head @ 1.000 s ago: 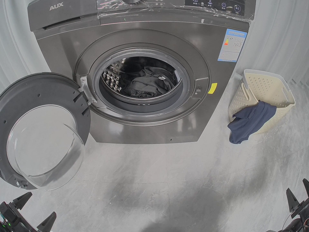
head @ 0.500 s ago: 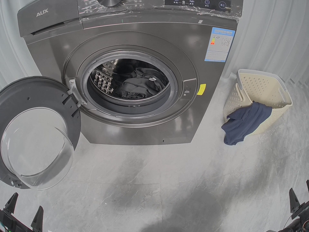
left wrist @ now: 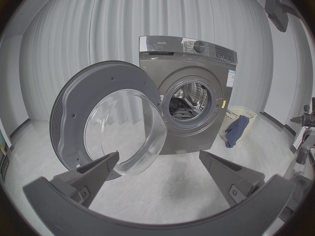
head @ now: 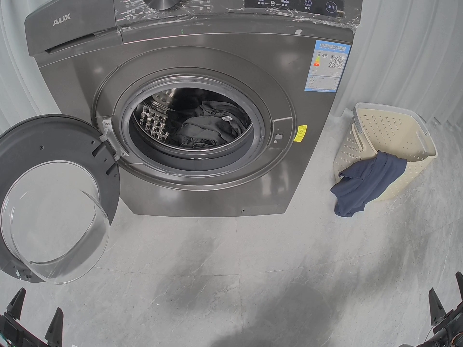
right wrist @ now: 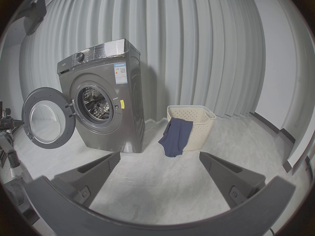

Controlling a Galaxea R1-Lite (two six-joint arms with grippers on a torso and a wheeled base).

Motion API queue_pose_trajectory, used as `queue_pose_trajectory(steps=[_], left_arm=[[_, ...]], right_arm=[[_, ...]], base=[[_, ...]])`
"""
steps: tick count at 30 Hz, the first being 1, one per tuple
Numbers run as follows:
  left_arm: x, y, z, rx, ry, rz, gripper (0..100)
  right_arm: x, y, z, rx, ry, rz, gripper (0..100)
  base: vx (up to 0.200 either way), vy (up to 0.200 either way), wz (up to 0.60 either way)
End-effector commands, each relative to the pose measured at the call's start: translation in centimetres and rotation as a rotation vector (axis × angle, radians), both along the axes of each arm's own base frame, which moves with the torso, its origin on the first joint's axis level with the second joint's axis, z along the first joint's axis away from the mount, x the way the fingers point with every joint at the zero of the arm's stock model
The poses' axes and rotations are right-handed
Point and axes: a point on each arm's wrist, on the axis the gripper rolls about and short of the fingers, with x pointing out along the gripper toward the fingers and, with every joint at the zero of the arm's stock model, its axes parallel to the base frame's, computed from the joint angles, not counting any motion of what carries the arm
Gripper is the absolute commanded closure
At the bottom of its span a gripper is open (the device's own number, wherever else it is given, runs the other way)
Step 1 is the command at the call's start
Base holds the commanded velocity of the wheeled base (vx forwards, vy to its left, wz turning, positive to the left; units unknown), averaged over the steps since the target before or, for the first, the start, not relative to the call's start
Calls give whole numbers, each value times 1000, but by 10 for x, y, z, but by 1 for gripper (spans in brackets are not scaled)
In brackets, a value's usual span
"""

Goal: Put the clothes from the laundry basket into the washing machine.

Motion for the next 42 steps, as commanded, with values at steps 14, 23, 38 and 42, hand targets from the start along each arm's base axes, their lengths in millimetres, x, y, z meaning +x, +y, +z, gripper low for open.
queue_pose_trajectory(steps=[14,23,38,42], left_arm=[[0,1,-5,-27,6,25,0],[0,1,-5,-28,6,25,0],[0,0,-5,-19,6,11,0],[0,0,-5,-19,6,13,0]], right_arm=[[1,0,-5,0,10,0,0],[1,0,-5,0,12,0,0],[1,0,-5,0,12,0,0],[1,0,-5,0,12,0,0]], base=[[0,-200,0],[0,-200,0],[40,-80,0],[150,0,0]])
